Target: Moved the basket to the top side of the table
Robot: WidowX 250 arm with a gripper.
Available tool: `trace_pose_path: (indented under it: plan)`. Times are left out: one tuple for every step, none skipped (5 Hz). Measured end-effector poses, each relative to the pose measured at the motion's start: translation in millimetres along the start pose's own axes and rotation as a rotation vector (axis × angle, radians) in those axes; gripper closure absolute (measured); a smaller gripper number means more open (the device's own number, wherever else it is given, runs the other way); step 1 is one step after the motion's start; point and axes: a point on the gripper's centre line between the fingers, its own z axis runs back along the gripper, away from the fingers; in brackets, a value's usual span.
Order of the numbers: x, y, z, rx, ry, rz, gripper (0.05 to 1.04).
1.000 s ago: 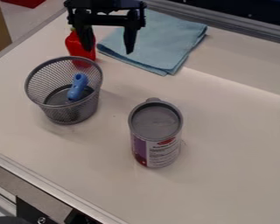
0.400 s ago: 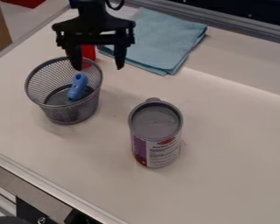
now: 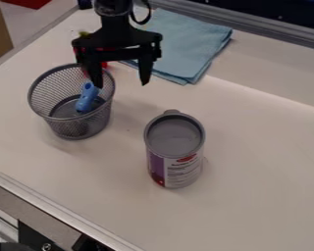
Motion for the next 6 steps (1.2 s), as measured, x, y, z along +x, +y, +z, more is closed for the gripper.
trace_pose_path:
  plan:
    - [-4,0,-10,0.020,0.000,0.012,0.089]
    - [-4,-1,-17,0.031,-0.005,0.034,0.153]
    - [-9,0,-28,0.036,0.045,0.061,0.435]
    - [-9,3,-33,0.063,0.047,0.088,0.725]
    - [-8,3,-31,0.093,0.048,0.110,0.931]
    - [-6,4,-28,0.118,0.020,0.090,1.021]
